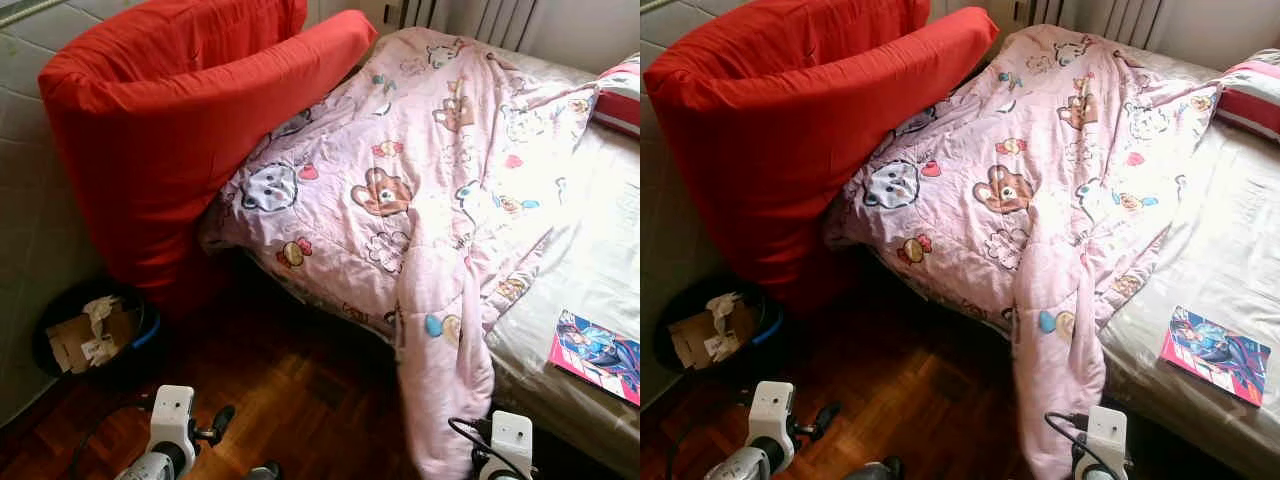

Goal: Clean up the room

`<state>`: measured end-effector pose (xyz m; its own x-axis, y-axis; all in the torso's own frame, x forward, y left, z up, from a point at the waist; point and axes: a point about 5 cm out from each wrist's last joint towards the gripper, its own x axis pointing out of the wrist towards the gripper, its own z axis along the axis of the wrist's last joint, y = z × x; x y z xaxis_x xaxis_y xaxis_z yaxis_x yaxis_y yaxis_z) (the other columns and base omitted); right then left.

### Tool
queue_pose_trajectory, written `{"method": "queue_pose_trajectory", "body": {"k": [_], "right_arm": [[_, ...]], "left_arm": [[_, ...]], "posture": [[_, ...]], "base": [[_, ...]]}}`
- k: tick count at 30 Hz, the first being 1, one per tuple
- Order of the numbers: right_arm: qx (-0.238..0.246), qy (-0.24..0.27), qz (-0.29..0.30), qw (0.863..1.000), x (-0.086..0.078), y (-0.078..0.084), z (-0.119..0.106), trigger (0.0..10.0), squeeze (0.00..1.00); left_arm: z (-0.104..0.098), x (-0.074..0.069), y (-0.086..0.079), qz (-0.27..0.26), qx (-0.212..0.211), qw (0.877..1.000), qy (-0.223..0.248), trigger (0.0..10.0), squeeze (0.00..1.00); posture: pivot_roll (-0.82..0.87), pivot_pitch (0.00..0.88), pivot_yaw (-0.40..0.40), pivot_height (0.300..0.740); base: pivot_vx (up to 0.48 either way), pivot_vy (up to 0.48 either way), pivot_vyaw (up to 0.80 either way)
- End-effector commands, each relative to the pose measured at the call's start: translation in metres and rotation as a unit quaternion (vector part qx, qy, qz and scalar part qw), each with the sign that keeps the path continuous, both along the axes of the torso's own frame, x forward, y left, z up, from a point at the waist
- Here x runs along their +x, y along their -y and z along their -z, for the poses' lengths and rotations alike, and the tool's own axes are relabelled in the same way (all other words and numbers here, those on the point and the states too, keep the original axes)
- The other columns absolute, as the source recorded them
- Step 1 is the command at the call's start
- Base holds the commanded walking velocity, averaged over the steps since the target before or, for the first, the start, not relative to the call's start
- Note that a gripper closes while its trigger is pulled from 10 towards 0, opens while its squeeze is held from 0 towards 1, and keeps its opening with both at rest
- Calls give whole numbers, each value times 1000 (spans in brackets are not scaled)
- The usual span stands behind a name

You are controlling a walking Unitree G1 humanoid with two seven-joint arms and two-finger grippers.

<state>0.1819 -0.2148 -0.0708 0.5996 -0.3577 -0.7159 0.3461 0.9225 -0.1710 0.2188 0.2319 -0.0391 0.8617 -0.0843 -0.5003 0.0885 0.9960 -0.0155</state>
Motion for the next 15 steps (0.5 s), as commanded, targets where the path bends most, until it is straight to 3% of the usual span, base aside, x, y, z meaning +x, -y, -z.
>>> {"method": "queue_pose_trajectory", "body": {"k": [1, 3, 4, 5, 6, 15], "right_arm": [[17, -21, 5, 1000, -9, 0, 7, 10000, 1000], [21, -24, 3, 999, -9, -1, 8, 10000, 1000], [23, -28, -1, 999, -9, -1, 9, 10000, 416], [26, -31, -5, 999, -9, -1, 9, 10000, 416], [23, -34, -7, 999, -10, -1, 10, 10000, 0], [61, -29, -109, 992, 4, -21, 10, 10000, 0]], "left_arm": [[7, -11, -1, 0, 3, 1000, -22, 10000, 0], [7, -11, -1, 1, 3, 1000, -22, 10000, 0], [8, -11, -1, 0, 3, 1000, -23, 10000, 0], [8, -11, -1, 0, 3, 1000, -23, 10000, 0], [8, -12, -1, 0, 3, 1000, -23, 10000, 0], [16, -20, -3, -61, -27, 996, -57, 10000, 0]], "posture": [[111, 167, -8, 740], [111, 166, -8, 740], [112, 163, -8, 740], [112, 163, -8, 740], [114, 161, -8, 740], [105, 138, -5, 740]], "base": [[0, 0, 0], [0, 0, 0], [0, 0, 0], [0, 0, 0], [0, 0, 0], [0, 0, 0]]}}
